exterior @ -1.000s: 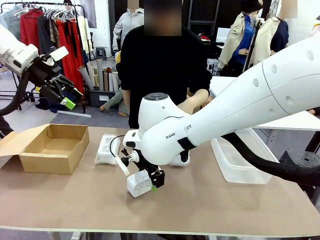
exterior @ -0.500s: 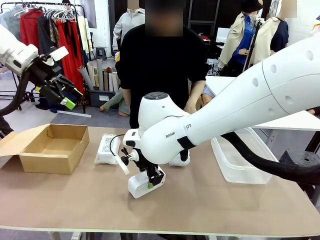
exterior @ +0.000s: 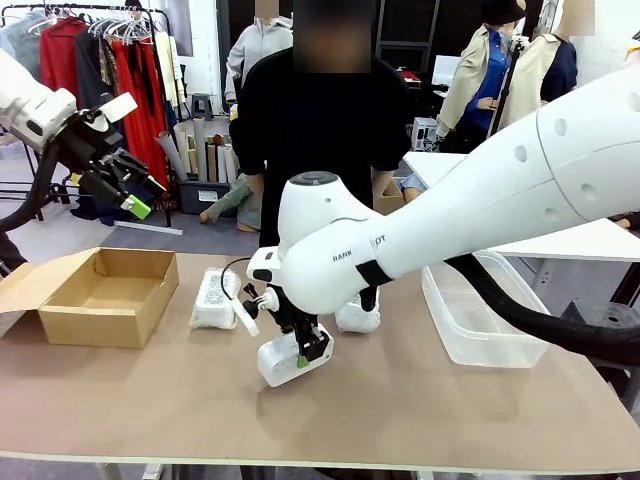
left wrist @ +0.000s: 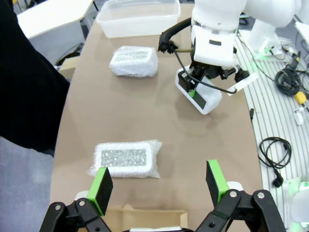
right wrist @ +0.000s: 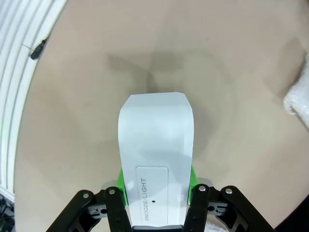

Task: Separate and place wrapped and unwrapped clocks.
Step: Pick up the Digital clock indicated by the person.

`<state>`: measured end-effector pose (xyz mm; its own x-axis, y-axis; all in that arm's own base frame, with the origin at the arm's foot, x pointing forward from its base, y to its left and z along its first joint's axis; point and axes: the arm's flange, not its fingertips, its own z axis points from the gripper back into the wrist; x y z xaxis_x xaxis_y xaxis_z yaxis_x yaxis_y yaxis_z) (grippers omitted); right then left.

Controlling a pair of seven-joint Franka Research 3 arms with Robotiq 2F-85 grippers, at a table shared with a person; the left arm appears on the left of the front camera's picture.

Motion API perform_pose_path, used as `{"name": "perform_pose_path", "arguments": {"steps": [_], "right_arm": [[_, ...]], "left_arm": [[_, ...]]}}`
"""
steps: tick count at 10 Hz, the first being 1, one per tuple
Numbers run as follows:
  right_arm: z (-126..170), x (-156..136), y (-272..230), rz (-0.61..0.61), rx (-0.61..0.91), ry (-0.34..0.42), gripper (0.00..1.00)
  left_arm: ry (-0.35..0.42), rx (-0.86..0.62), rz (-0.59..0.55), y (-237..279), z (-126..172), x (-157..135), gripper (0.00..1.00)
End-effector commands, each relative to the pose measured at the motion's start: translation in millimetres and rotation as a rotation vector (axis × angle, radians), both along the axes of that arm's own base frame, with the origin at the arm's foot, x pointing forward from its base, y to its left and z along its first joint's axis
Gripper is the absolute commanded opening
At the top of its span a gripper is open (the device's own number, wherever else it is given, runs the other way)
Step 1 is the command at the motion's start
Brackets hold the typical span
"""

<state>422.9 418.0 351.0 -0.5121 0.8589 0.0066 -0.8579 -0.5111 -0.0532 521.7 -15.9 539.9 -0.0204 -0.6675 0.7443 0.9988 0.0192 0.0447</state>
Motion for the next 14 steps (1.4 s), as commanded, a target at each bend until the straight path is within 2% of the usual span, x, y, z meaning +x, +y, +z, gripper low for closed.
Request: {"name": "perform_pose_path", "arguments": {"steps": [1, 3, 6, 10, 14], "right_arm": [[39, 3, -3, -0.076, 0.024, 0.07, 0.0], [72, 13, -16, -0.133, 0.059, 0.111, 0.0], [140, 19, -25, -0.21, 0.067, 0.151, 0.0], [229, 13, -33, -0.324, 0.026, 0.091, 0.0], [292, 0, -35, -0.371, 0.094, -0.018, 0.0]], "left_arm": [[-0.004, -0.003, 0.004, 0, 1, 0, 1.0], [-0.004, -0.003, 0.004, 0, 1, 0, 1.0], [-0.004, -0.003, 0.004, 0, 1, 0, 1.0], [-0.004, -0.003, 0.004, 0, 1, 0, 1.0], [-0.004, -0.003, 0.004, 0, 1, 0, 1.0]]}}
